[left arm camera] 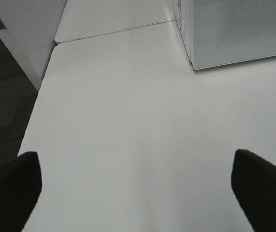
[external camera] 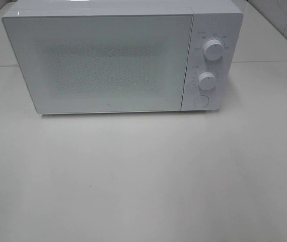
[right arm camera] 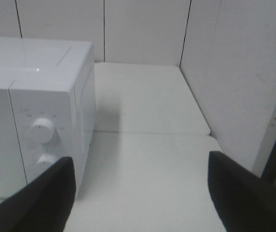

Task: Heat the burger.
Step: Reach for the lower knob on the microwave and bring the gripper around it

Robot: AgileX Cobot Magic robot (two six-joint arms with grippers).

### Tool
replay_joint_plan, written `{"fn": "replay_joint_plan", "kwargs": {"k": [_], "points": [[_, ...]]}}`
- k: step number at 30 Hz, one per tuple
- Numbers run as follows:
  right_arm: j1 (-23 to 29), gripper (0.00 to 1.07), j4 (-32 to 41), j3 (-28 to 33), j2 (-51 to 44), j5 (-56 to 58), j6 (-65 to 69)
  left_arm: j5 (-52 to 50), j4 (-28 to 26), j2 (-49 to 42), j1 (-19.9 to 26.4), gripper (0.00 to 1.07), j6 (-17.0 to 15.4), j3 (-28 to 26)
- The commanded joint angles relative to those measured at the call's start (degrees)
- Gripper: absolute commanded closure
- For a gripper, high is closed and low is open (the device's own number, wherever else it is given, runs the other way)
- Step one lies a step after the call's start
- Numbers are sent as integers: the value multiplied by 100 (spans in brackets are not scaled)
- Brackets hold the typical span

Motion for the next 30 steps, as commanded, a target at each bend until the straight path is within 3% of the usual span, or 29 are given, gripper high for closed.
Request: {"fn": "replay_joint_plan", "kwargs": {"k": [1, 2, 4, 9, 21, 30], "points": [[0, 31, -57, 378, 470, -1421, 34, -57, 6, -149, 23, 6, 6, 11], [0, 31, -57, 378, 470, -1421, 34, -57, 6, -149, 23, 6, 6, 11], [0, 31, -46, 733, 934, -2687, 34, -57, 6, -149, 23, 6, 6, 11], [0, 31, -46, 1146, 1782, -4257, 34, -57, 6, -149, 23, 6, 6, 11], [0, 31, -46, 1261, 3168, -5644, -275, -57, 6, -149, 23, 6, 6, 11], [0, 31, 11, 1776, 4354, -7563, -304, -57, 6, -143, 23, 6, 6, 11]]}}
